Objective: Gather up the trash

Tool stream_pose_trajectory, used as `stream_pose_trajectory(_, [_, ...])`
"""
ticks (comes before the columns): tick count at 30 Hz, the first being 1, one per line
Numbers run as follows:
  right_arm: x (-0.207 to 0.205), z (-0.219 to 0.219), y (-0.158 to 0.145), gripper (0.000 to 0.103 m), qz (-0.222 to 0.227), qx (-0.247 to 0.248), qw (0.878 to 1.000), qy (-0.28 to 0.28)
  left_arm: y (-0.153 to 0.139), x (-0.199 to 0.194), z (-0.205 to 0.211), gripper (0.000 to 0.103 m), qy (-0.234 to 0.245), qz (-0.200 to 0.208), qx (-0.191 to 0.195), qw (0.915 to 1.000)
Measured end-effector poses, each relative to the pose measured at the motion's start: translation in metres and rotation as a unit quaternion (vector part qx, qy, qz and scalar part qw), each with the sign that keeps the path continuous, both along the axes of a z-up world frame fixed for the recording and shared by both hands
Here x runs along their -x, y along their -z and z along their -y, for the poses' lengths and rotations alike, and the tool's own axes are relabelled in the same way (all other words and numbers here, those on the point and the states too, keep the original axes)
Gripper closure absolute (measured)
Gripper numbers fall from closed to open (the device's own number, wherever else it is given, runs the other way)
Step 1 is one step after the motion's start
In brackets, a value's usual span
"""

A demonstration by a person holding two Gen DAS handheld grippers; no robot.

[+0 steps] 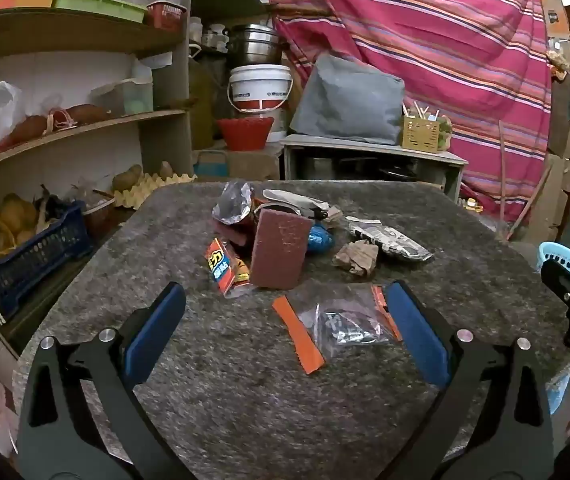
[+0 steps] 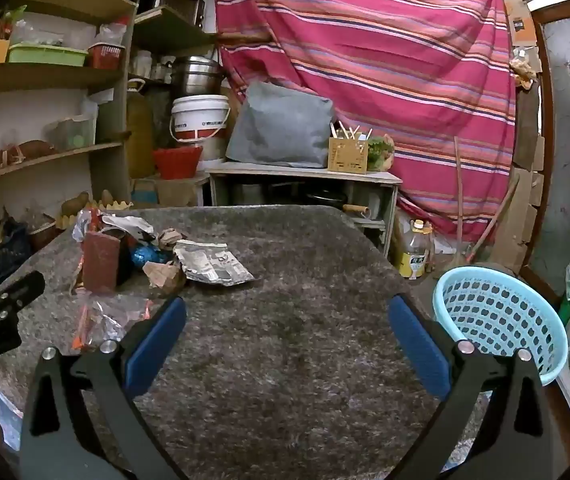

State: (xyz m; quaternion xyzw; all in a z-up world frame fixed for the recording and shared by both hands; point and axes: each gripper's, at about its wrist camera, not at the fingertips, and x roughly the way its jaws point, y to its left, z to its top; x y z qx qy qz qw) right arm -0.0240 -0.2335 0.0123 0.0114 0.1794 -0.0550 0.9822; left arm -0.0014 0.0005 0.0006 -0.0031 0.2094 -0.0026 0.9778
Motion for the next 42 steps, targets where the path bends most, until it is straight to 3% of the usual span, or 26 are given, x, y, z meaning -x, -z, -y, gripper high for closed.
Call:
stream_pose_trajectory(5, [0.000, 0.000, 0.000, 0.004, -0.003, -0.001, 1.000, -0.002, 0.001, -0.004, 0.014, 0.005, 0.000, -0.010, -0.026, 0.9996])
stream_pose_trajectory(8, [0.001, 0.001, -0.001, 0.004, -0.003, 0.001, 1.000, -0.001, 0.000, 0.006, 0.010, 0.005, 0.001, 0.002, -0.008, 1.0000])
stream_pose_trajectory(42, [0.000, -0.003, -0.002, 0.004, 0.000, 0.011, 1.000, 0.001, -0.002, 0.001, -0.002, 0.005, -0.001, 0.004, -0.003, 1.0000])
